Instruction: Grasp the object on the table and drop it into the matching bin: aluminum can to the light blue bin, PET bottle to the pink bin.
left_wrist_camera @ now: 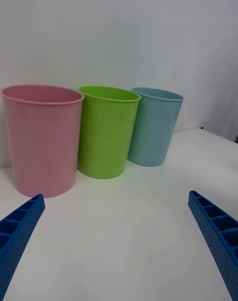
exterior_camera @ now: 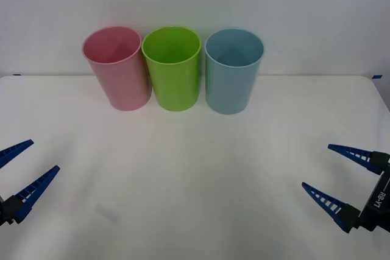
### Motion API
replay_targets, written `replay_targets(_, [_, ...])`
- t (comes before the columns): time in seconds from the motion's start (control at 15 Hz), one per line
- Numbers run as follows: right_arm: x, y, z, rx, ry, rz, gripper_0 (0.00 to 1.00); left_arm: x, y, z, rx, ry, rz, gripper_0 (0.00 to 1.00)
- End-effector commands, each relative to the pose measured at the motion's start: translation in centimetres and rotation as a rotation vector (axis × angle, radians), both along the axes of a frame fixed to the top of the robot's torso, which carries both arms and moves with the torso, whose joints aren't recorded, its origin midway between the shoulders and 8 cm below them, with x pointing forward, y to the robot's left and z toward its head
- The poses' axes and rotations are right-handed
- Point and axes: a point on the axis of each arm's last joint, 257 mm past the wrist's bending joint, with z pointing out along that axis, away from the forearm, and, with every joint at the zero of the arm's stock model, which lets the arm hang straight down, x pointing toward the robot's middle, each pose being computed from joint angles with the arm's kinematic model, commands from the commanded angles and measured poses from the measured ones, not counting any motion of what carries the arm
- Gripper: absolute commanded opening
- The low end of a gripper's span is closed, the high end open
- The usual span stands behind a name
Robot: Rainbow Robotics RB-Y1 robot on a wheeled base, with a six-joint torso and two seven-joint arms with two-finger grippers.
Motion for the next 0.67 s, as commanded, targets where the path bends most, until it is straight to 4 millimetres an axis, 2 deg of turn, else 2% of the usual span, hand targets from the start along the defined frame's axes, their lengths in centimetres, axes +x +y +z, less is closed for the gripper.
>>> replay_targets(0.07, [-0.9,-0.6,-0.8,-0.017,0.013,-0.008,1.0,0.0,0.0,0.0,0.0,0.0,0.0,1.0])
replay_targets(0.67, [-2.0,-0.7,-1.6,-0.028,0.031,0.0,1.0,0.0,0.0,0.0,0.0,0.0,0.0,1.0])
